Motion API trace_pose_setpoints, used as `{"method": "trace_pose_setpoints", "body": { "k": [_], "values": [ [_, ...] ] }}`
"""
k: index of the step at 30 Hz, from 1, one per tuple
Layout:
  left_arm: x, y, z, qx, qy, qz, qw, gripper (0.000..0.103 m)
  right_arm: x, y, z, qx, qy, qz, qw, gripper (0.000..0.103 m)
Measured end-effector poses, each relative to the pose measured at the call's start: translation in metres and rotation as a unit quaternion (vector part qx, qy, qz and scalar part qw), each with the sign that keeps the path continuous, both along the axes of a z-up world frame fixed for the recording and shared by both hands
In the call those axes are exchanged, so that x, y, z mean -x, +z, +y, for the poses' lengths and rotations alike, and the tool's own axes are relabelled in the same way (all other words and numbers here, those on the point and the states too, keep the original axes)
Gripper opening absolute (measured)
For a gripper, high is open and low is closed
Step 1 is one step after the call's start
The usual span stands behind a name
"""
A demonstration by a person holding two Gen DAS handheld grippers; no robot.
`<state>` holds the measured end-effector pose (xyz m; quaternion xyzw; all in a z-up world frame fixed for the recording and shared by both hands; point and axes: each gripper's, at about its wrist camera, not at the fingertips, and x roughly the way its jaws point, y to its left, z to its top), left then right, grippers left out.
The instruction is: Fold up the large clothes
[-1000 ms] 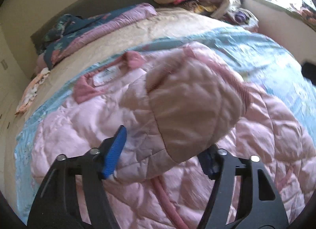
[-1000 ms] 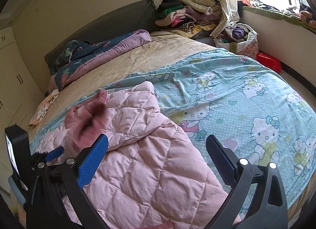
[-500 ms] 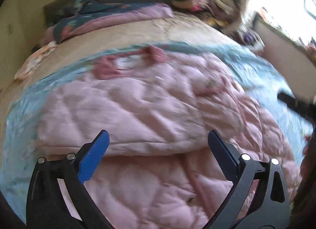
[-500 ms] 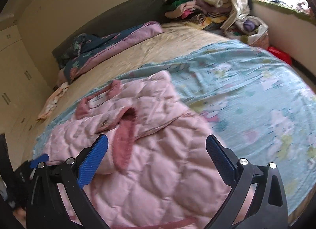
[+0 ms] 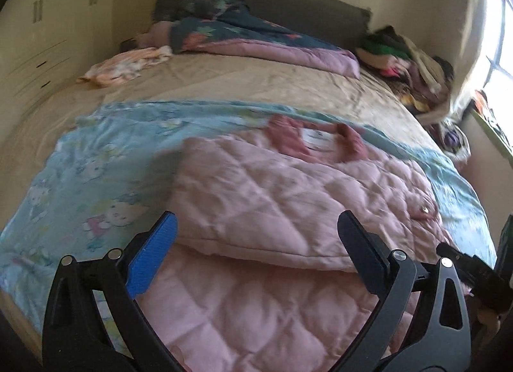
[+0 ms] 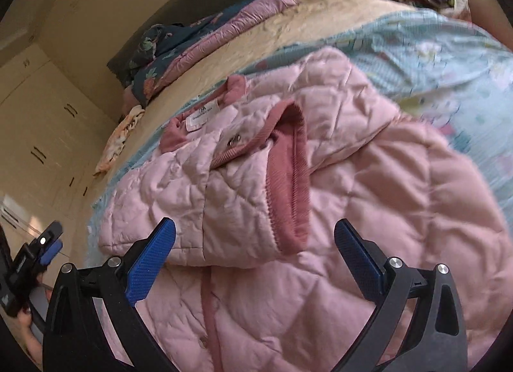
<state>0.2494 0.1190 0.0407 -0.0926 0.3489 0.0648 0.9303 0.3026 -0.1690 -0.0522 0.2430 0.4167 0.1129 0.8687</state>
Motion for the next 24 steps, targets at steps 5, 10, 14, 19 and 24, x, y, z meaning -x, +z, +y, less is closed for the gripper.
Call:
{"method": "trace_pose_setpoints", "body": {
  "k": [5,10,14,19,24],
  "values": [
    [0.005,-0.004,0.026,0.017,0.028,-0.001,0.9995,0.093,-0.007,-0.015,0.008,-0.013,-0.007,0.02,1.0,0.099],
    [0.01,-0.011,0.044,0.032,0.051,0.001,0.9982,0.093,-0.01,-0.024,0.009,-0.022,-0.026,0.012,0.999,0.068],
    [0.011,-0.016,0.051,0.04,0.058,0.004,0.9975,0.094,-0.011,-0.026,0.005,-0.04,-0.014,-0.014,0.999,0.032],
    [0.008,-0.02,0.053,0.046,0.059,0.006,0.9972,0.093,-0.002,0.022,0.022,0.018,0.028,-0.11,0.993,0.022],
    [0.002,-0.015,0.054,0.045,0.059,0.0,0.9972,0.094,-0.008,0.085,0.037,0.078,0.082,-0.2,0.973,0.02]
  ]
}}
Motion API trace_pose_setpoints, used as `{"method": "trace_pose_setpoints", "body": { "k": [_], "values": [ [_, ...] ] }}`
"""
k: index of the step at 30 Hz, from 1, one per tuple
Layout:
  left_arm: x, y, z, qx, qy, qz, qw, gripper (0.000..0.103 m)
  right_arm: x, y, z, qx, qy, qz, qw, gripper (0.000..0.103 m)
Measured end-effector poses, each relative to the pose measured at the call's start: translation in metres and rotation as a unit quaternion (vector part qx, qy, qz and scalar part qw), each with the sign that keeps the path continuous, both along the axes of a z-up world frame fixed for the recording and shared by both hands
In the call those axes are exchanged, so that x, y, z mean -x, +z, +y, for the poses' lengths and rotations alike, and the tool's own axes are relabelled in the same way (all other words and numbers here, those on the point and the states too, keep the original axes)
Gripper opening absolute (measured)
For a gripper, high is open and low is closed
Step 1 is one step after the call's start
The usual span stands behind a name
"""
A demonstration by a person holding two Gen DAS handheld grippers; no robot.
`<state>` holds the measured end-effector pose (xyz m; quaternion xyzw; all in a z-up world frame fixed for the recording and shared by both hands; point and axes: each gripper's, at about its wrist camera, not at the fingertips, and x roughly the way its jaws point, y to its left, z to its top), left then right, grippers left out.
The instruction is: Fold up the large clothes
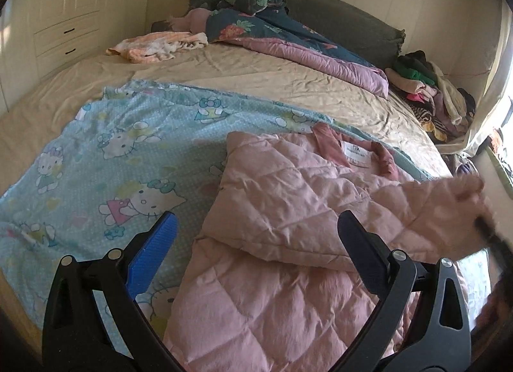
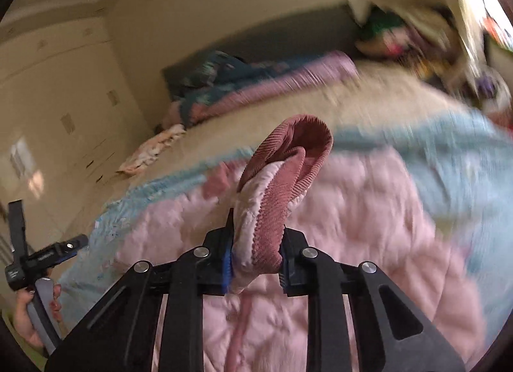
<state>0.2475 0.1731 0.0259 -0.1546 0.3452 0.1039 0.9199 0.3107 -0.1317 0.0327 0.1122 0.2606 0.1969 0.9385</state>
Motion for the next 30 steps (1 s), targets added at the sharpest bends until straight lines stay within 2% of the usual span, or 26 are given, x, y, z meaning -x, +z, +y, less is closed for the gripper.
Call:
{"method": "trace_pose_setpoints", "body": {
  "k": [4,8,11,16,21,30],
  "values": [
    [-0.008,0.004,-0.002,-0.003,-0.003,-0.006,1.0,0.093,-0.009,0.043,0.007,0.047,0.023,-0.061,0.997,0.02],
    [-0.019,0.005,-0.008,-0.011,-0.009,-0.005,0.9999,0.093,-0.021,0.052,0.005,0.081,0.024,-0.083,0.993,0.02],
    [-0.028,0.003,-0.014,-0.014,-0.016,0.0,0.9998,0.093,-0.033,0.04,-0.003,0.091,0.011,-0.072,0.993,0.02],
    [-0.041,-0.003,-0.026,-0.015,-0.031,0.007,0.9994,0.093,-0.041,0.006,-0.018,0.082,-0.011,-0.035,0.996,0.02],
    [-0.054,-0.01,-0.04,-0.022,-0.052,0.019,0.9982,0.093,-0.044,-0.023,-0.019,0.106,-0.032,-0.013,0.994,0.02],
    [-0.078,-0.022,-0.075,-0.038,-0.101,0.04,0.9934,0.093,-0.052,-0.044,-0.022,0.119,-0.044,0.006,0.992,0.02]
  ]
}}
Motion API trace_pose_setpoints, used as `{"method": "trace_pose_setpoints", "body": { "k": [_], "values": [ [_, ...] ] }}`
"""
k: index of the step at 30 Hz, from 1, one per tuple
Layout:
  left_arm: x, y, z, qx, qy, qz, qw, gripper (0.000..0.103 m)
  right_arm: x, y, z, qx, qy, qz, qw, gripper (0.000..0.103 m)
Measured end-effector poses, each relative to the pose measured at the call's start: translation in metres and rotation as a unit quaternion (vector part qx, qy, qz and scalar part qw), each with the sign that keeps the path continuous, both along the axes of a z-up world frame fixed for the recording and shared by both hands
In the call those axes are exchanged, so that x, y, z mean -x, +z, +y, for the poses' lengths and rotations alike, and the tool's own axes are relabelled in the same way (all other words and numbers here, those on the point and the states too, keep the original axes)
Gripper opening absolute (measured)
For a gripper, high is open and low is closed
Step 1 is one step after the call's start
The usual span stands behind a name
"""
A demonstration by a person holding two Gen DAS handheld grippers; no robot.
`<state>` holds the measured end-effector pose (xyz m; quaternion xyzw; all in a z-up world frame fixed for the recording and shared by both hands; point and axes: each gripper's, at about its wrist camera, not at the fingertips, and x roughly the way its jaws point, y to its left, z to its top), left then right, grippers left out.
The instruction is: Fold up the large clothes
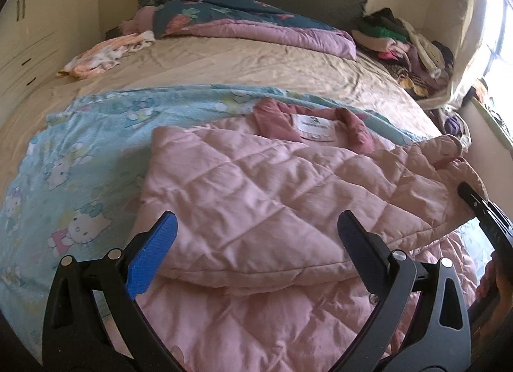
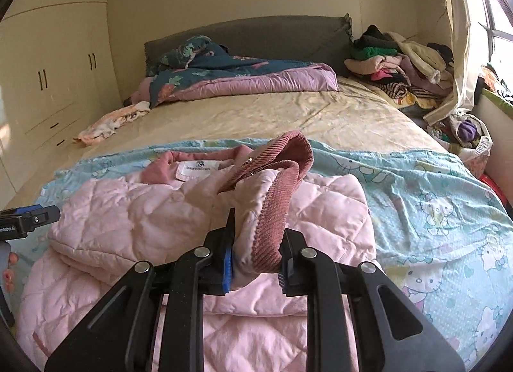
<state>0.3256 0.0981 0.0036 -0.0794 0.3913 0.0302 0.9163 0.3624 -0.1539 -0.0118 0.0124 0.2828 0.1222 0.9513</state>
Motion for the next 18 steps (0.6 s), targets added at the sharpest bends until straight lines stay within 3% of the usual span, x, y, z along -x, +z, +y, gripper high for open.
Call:
{"method": "trace_pose_setpoints", "body": {
  "k": [9,14,18],
  "values": [
    [-0.025,-0.035,-0.016,-0.003,-0.021,0.053,0.9984,0.093,-0.008,-0.017,-0.005,-0.01,-0.016,0.045,0.999,0.026],
    [-0.029,-0.05,-0.01,0.014,-0.016,0.062,0.9978,0.093,-0.008,-0.022,-0.012,-0.014,-0.033,0.071,0.997,0.046],
    [-0.034,-0.061,-0.005,0.021,-0.013,0.072,0.9971,0.094,-0.001,-0.017,-0.022,-0.021,-0.055,0.064,0.996,0.057]
  ]
}}
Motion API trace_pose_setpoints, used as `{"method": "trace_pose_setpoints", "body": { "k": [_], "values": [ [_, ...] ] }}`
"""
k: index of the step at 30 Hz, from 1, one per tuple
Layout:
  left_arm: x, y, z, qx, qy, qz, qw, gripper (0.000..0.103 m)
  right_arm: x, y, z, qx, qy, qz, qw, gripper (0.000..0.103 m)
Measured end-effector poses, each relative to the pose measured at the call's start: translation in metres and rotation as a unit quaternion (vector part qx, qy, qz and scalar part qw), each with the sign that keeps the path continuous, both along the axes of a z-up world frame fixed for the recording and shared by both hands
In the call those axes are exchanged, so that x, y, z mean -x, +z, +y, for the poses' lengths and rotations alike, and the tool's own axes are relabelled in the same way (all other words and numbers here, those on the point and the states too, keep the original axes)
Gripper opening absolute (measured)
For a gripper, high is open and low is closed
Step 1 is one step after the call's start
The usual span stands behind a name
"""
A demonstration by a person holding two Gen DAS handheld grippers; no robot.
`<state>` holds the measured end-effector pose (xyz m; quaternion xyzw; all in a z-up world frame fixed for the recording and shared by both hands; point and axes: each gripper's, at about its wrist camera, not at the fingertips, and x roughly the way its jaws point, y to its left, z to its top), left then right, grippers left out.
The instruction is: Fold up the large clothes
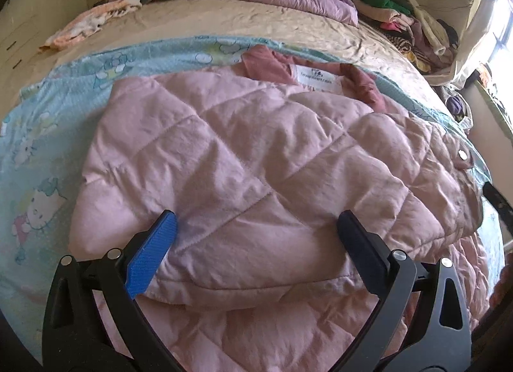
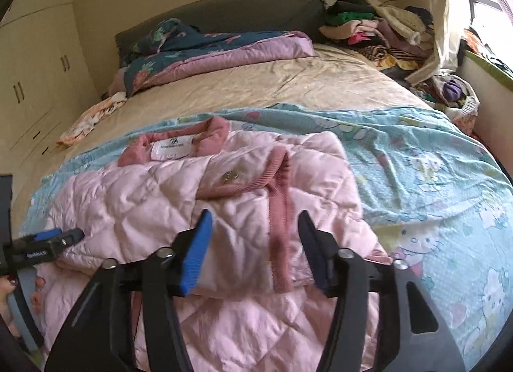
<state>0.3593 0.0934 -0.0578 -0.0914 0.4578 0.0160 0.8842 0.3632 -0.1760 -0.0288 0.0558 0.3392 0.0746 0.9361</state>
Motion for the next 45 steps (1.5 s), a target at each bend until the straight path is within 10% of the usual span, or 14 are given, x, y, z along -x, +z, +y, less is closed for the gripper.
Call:
{"method": "trace_pose_setpoints", "body": {
  "k": [18,22,45],
  "values": [
    [-0.009,-0.016,-0.001,-0.019,-0.005,0.004,0.9998,0.095,-0.034,0.001,0.095,0.096,0.135,0.039,0.985,0.067],
    [-0.008,-0.013,-0.003,-0.025,-0.007,0.0,0.9997,0.095,-0.063,-0.043,0.086,0.061,0.117,0.117,0.984,0.067],
    [0.043,0.035,-0.01,-0.01,-0.008,-0.032,0.9994,0.094,0.0,-0.022,0.061,0.012,0.079,0.084,0.993,0.087]
  ]
}}
